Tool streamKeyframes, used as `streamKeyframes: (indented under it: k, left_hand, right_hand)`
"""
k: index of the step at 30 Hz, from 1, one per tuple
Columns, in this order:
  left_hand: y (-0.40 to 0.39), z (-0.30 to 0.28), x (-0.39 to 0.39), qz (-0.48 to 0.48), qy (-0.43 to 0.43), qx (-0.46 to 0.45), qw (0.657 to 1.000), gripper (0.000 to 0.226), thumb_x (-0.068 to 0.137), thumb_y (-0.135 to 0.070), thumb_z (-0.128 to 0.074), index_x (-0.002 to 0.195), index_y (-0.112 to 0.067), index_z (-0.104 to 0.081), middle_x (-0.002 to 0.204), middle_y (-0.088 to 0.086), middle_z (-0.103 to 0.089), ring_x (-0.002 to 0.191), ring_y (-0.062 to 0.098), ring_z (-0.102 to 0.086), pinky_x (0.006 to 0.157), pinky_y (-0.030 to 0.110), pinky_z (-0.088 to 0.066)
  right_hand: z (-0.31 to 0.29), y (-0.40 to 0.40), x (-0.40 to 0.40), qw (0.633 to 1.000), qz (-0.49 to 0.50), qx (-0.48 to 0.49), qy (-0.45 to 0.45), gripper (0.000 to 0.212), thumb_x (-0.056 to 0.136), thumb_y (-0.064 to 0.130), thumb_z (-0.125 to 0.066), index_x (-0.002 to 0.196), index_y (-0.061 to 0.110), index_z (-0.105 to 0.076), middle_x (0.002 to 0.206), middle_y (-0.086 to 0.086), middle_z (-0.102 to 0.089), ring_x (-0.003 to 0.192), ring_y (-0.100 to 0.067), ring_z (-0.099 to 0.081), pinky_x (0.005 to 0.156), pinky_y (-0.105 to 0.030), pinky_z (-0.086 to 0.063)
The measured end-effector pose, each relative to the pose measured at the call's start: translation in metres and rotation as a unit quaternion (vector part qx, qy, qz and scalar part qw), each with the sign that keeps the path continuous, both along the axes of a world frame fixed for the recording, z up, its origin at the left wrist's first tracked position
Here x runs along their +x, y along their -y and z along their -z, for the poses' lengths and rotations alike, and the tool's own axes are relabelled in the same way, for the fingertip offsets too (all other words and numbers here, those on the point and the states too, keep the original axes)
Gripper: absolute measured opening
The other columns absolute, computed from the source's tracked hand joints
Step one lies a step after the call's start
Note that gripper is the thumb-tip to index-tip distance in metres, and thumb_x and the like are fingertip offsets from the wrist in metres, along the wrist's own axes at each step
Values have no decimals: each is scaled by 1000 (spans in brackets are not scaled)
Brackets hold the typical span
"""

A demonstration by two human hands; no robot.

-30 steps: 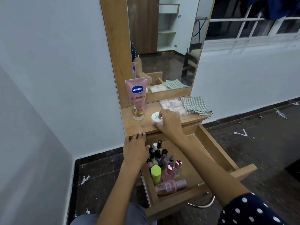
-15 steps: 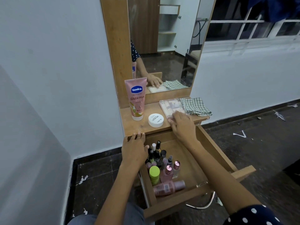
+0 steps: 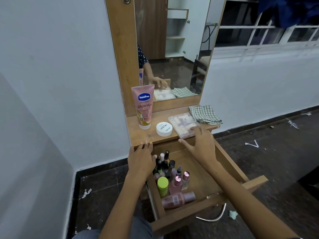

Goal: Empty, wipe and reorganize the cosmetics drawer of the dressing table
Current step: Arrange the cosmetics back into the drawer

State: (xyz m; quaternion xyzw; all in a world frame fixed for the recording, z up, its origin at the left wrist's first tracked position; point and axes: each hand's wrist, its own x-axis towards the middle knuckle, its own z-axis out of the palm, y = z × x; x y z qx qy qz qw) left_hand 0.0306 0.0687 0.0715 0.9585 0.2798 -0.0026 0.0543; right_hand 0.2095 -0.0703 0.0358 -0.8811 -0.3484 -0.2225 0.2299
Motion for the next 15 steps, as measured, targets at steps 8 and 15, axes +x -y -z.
streamKeyframes:
  k: [8, 15]
  left_hand:
    - [1, -3, 1, 1, -10, -3, 1000, 53, 102, -37, -32, 150, -19, -20, 157, 2, -21, 145, 18, -16, 116, 40, -11]
    - [0, 0, 1, 3, -6, 10, 1000, 53, 101, -37, -33, 150, -19, -21, 156, 2, -23, 144, 18, -18, 116, 40, -13]
  right_hand:
    - [-10, -29, 10, 980, 99, -11, -172, 82, 61, 74, -65, 109, 10, -48, 118, -17, -54, 111, -36, -49, 90, -44, -40]
    - [-30, 11, -12, 968, 92, -1, -232, 91, 59, 68, -71, 127, 14, -42, 127, -16, -45, 119, -33, -40, 93, -42, -39]
